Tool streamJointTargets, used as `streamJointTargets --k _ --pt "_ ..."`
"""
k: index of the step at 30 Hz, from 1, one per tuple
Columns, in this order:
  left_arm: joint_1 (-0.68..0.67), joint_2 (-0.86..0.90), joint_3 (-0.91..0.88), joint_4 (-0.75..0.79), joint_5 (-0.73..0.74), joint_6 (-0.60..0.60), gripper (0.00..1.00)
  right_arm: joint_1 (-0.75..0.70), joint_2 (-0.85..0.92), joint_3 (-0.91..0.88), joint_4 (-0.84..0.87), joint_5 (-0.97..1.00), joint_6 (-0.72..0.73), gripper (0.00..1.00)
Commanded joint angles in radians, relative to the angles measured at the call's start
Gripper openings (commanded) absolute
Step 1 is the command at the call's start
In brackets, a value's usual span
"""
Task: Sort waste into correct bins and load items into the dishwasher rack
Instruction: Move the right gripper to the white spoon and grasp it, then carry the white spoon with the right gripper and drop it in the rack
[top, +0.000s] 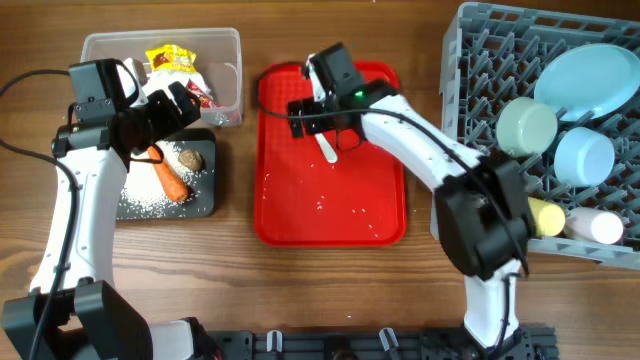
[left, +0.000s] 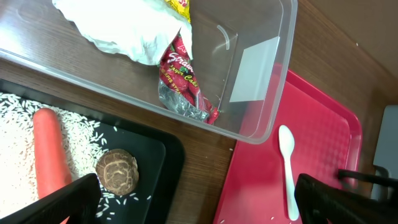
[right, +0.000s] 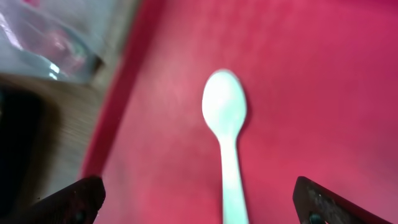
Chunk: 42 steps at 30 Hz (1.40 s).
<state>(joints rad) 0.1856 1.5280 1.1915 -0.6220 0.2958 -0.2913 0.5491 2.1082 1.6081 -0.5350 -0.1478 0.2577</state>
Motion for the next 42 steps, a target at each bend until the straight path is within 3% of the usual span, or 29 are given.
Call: streamJointTargets --k 1,4,10,14,21,29,35,42 --pt "0.002 0.006 0.004 0.003 -0.002 -0.005 1.0 0.003 0.001 0.005 0.03 -0.048 0.012 0.94" --pt "0.002 0.006 0.004 0.004 -0.002 -0.005 1.0 0.01 0.039 0.0 0.008 -0.023 0.085 0.74" --pt "0.002 0.006 0.004 0.003 -0.002 -0.005 1.0 0.013 0.078 0.0 -0.121 0.073 0.275 0.64" --pt "0.002 0.006 0.004 0.003 -0.002 -0.005 1.0 0.029 0.081 0.0 -0.177 0.04 0.304 0.57" --pt "0.002 0.006 0.004 0.003 -0.002 -0.005 1.0 0.042 0.127 0.0 -0.181 -0.045 0.322 0.26" --pt "0.002 0.006 0.004 0.003 -0.002 -0.005 1.0 0.042 0.127 0.0 -0.158 -0.061 0.346 0.05" --pt "0.002 0.006 0.004 0.004 -0.002 -0.005 1.0 0.039 0.093 0.002 -0.138 -0.072 0.306 0.04" --pt "0.002 0.006 0.004 0.003 -0.002 -0.005 1.0 -0.004 -0.23 0.002 -0.277 0.202 0.253 0.04"
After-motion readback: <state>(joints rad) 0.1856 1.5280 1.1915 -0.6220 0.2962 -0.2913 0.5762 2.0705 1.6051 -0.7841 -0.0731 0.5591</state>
